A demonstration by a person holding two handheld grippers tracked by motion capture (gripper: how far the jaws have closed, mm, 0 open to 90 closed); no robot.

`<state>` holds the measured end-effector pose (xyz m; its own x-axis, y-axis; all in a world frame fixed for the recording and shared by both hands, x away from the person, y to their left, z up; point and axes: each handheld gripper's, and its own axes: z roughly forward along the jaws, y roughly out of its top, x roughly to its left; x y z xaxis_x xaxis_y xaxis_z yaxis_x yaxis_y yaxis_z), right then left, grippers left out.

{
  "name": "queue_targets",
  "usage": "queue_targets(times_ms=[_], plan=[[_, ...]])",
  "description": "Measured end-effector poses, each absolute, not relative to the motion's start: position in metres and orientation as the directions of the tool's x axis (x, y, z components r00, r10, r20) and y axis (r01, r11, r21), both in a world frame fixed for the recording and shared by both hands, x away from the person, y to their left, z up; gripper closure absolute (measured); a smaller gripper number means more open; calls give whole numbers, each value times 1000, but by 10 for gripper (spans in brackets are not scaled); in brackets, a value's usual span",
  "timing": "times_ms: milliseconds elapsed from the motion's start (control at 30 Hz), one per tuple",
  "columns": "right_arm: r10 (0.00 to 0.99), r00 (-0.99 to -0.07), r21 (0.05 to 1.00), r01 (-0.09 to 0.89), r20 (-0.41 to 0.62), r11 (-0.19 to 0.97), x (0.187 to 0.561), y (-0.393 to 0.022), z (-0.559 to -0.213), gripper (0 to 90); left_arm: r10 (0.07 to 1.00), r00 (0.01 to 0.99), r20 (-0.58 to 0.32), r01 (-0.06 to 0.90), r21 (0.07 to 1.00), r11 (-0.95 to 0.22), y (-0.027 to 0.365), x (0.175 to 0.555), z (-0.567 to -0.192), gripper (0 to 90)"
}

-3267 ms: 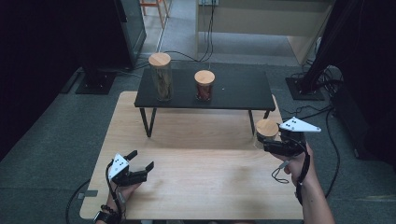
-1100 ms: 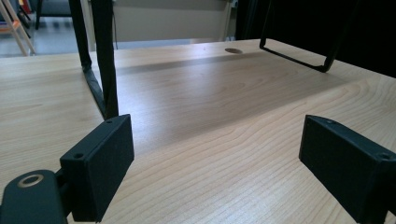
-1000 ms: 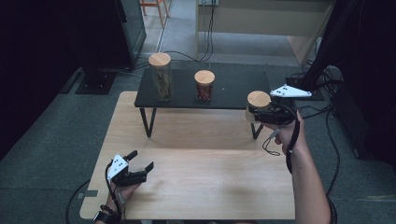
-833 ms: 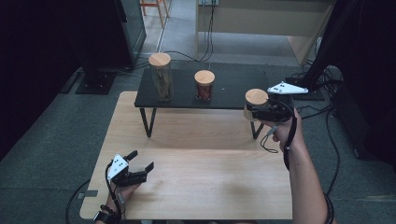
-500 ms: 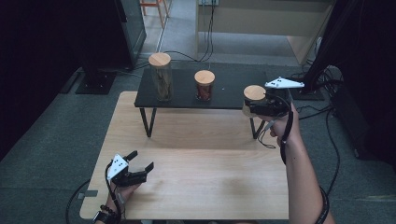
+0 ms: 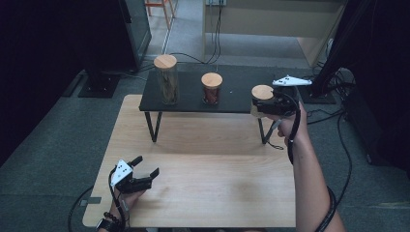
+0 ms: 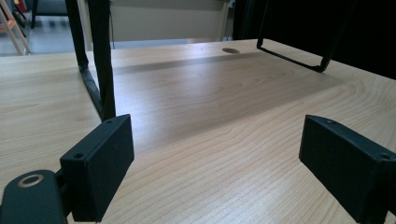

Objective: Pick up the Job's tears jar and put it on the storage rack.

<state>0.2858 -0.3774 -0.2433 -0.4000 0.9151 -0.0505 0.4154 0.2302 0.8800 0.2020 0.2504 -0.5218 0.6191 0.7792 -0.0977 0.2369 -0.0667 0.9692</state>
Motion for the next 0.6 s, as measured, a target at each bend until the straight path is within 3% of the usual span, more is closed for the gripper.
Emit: queue_targets(times_ms=[600], plan=[[921,-390,891,412,-15,189,307,-380,-257,253,778,620,-96,237,969,-68,250,202,-522,102]])
